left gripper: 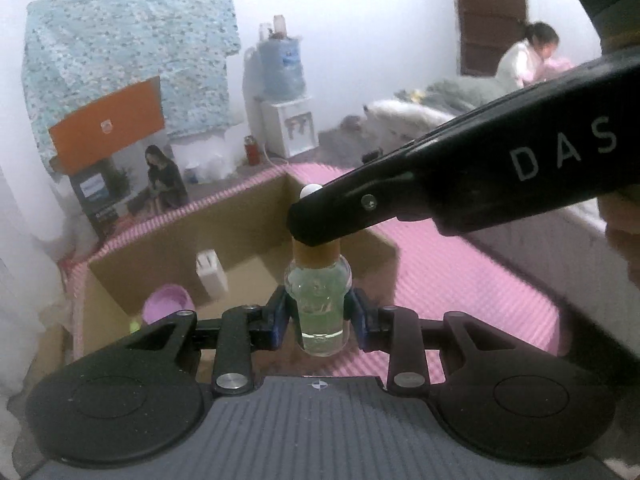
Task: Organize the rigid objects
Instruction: 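Lift the dropper bottle and carry it toward the box, then lower the dropper bottle into the box and open the right gripper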
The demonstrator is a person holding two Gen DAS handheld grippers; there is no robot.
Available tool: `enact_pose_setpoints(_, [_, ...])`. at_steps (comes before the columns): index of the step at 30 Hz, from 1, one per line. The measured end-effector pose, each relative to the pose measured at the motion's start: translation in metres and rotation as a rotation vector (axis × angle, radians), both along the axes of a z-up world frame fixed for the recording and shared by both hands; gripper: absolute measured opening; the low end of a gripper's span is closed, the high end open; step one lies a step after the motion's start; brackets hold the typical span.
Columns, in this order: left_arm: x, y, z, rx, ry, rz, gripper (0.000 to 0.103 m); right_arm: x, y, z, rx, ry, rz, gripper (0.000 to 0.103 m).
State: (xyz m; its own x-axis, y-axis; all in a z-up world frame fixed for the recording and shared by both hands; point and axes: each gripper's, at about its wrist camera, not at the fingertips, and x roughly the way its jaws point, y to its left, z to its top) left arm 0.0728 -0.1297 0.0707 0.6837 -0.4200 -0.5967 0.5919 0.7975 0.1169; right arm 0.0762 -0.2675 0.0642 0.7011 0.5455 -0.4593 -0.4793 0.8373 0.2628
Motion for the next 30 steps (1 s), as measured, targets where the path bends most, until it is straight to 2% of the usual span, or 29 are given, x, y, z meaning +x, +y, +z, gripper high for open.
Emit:
enact_pose_setpoints(4, [0.029, -0.002, 0.015, -0.012, 0.042, 0.021, 0.031, 0.03, -0.002, 0.02, 0.003, -0.006, 0.03, 0.016])
enact_pose_setpoints(9, [0.074, -0.013, 0.013, 0.01, 0.129, 0.032, 0.031, 0.084, -0.007, 0.024, -0.008, 0.04, 0.034, 0.012])
enact_pose_setpoints(16, [0.144, -0.022, -0.016, 0.001, 0.315, 0.058, 0.031, 0.154, -0.02, -0.005, -0.01, 0.168, 0.013, 0.01])
enact_pose_setpoints(24, [0.201, -0.037, -0.044, 0.022, 0.419, 0.112, 0.031, 0.218, -0.031, -0.039, -0.012, 0.251, -0.007, 0.01])
enact_pose_setpoints(30, [0.234, -0.047, -0.063, 0.021, 0.471, 0.153, 0.031, 0.247, -0.032, -0.058, -0.053, 0.262, -0.02, 0.01])
